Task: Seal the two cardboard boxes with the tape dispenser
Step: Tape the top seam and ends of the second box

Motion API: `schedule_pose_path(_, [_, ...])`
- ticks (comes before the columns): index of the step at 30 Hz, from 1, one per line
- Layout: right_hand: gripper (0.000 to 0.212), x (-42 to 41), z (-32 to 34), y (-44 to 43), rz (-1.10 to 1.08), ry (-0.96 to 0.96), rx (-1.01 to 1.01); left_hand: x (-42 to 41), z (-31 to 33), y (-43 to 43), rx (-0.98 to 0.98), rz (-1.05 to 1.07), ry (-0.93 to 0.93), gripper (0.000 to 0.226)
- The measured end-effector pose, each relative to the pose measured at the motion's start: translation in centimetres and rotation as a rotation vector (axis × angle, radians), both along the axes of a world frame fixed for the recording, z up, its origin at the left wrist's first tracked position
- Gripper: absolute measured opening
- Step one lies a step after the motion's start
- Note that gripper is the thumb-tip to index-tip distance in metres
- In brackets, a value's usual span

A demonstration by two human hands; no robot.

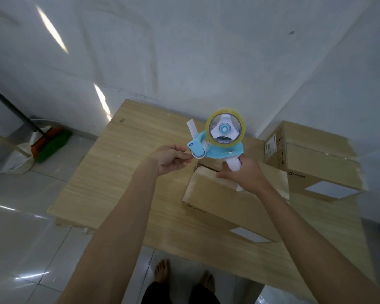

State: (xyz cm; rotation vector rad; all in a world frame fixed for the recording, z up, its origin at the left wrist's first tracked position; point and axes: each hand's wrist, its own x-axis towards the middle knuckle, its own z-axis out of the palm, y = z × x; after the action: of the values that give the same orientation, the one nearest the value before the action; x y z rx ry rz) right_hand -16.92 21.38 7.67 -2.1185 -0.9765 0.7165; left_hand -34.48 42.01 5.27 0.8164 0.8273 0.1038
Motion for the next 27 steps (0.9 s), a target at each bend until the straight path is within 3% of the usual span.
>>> schedule_pose_path(4, [0.037, 0.1, -1.5, -0.2, -0.035, -0.036, -0.02, 0.9, -0.4, 1.6, 0.077, -0.152, 0.105, 0.021])
schedule_pose_path(7, [0.014, -0.1, -1.3, -0.1, -0.012, -0.059, -0.019, 1.3, -0.8, 2.2, 0.129, -0.204, 0.132, 0.024])
schedule_pose_path(11, [0.011, 0.2, -1.5, 0.0, 0.053, -0.106, -0.012, 1.5, -1.4, 3.0, 0.2, -0.266, 0.17, 0.027])
schedule_pose_path(15, [0.035, 0.4, -1.7, -0.1, 0.077, -0.094, 0.003, 1.8, -1.2, 3.4, 0.278, -0.299, 0.191, 0.026])
schedule_pose_path(27, [0.014, 1.6, -2.0, -2.4, 0.033, -0.137, -0.044, -2.1, -4.2, 4.5, 0.451, -0.177, 0.22, 0.021])
